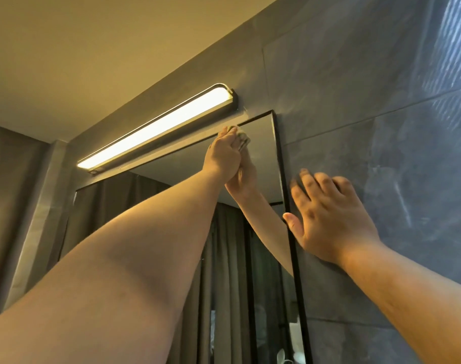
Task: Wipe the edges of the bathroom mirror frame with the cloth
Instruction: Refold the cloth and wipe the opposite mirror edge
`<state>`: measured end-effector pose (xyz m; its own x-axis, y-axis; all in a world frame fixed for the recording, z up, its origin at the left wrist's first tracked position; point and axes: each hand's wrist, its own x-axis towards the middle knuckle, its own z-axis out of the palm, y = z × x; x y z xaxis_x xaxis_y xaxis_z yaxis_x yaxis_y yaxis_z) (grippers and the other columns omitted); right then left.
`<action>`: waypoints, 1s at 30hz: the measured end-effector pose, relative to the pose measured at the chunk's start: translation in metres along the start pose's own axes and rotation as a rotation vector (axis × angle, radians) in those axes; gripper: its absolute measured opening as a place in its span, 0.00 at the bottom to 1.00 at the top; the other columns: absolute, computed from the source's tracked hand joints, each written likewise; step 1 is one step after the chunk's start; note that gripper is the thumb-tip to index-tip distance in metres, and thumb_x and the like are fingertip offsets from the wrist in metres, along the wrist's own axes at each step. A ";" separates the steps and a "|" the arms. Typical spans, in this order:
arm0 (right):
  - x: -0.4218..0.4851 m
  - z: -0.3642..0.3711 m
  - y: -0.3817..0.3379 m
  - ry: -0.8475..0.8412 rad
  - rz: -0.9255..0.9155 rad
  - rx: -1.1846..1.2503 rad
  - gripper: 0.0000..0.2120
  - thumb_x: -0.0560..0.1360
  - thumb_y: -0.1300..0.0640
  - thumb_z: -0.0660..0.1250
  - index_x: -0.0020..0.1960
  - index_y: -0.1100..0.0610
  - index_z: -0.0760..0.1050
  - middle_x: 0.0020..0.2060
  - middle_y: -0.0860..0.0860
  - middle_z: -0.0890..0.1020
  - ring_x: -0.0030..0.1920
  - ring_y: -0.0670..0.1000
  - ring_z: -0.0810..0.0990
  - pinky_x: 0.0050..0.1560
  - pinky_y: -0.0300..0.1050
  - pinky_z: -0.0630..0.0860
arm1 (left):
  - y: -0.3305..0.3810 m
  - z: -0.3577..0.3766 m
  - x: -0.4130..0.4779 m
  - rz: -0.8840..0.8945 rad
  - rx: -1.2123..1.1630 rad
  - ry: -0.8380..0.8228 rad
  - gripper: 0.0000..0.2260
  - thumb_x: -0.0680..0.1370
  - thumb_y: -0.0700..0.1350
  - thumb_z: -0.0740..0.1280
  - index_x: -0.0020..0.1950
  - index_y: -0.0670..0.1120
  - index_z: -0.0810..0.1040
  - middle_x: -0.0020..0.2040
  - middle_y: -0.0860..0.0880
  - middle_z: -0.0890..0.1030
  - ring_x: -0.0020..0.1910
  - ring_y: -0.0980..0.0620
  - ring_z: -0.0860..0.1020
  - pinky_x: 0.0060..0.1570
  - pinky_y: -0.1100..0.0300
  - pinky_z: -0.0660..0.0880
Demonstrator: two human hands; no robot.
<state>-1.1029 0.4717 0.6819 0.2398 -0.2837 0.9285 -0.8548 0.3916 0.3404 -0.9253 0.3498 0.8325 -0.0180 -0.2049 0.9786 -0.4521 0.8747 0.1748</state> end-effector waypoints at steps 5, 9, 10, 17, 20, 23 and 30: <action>0.002 0.001 -0.001 0.008 -0.018 -0.032 0.34 0.77 0.38 0.49 0.70 0.61 0.72 0.68 0.63 0.73 0.65 0.63 0.71 0.58 0.58 0.66 | -0.070 -0.036 -0.024 -0.127 0.130 0.056 0.14 0.83 0.48 0.55 0.66 0.51 0.74 0.62 0.47 0.77 0.61 0.45 0.75 0.55 0.56 0.68; 0.004 0.006 -0.001 0.033 -0.022 -0.035 0.33 0.77 0.39 0.49 0.70 0.59 0.73 0.68 0.64 0.73 0.64 0.64 0.71 0.57 0.59 0.66 | -0.134 -0.058 -0.057 -0.276 0.216 0.088 0.15 0.83 0.47 0.56 0.68 0.49 0.72 0.65 0.43 0.76 0.62 0.39 0.74 0.58 0.53 0.68; 0.004 0.005 -0.002 0.049 -0.027 -0.031 0.33 0.77 0.39 0.49 0.70 0.60 0.73 0.67 0.64 0.74 0.64 0.65 0.71 0.57 0.59 0.66 | -0.149 -0.062 -0.066 -0.314 0.226 0.086 0.15 0.83 0.47 0.56 0.69 0.49 0.72 0.66 0.42 0.76 0.63 0.38 0.74 0.59 0.52 0.69; 0.004 0.011 -0.002 0.103 -0.016 0.003 0.33 0.76 0.39 0.51 0.68 0.61 0.75 0.67 0.66 0.74 0.62 0.66 0.72 0.57 0.60 0.67 | -0.175 -0.074 -0.078 -0.378 0.216 0.039 0.19 0.84 0.47 0.55 0.75 0.49 0.66 0.73 0.46 0.69 0.69 0.41 0.70 0.67 0.52 0.66; 0.004 0.012 -0.003 0.126 -0.016 0.020 0.32 0.75 0.40 0.54 0.66 0.62 0.76 0.66 0.66 0.74 0.62 0.67 0.72 0.57 0.60 0.68 | -0.179 -0.078 -0.069 -0.369 0.237 0.015 0.19 0.84 0.48 0.54 0.75 0.48 0.65 0.74 0.46 0.68 0.69 0.41 0.69 0.68 0.51 0.66; 0.004 0.016 -0.003 0.147 -0.017 0.019 0.32 0.75 0.40 0.54 0.66 0.61 0.77 0.67 0.66 0.74 0.62 0.66 0.72 0.57 0.60 0.67 | -0.184 -0.081 -0.049 -0.373 0.252 0.012 0.18 0.84 0.47 0.54 0.74 0.47 0.67 0.72 0.43 0.70 0.67 0.40 0.71 0.66 0.49 0.68; 0.005 0.018 -0.004 0.219 -0.025 0.023 0.32 0.75 0.40 0.53 0.64 0.63 0.78 0.65 0.67 0.75 0.60 0.67 0.73 0.56 0.61 0.67 | -0.173 -0.084 -0.006 -0.379 0.272 -0.004 0.18 0.84 0.46 0.53 0.74 0.44 0.67 0.73 0.42 0.69 0.69 0.40 0.69 0.68 0.51 0.65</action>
<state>-1.1067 0.4533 0.6825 0.3531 -0.0956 0.9307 -0.8571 0.3658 0.3628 -0.7722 0.2364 0.8057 0.1905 -0.4896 0.8509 -0.6448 0.5911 0.4845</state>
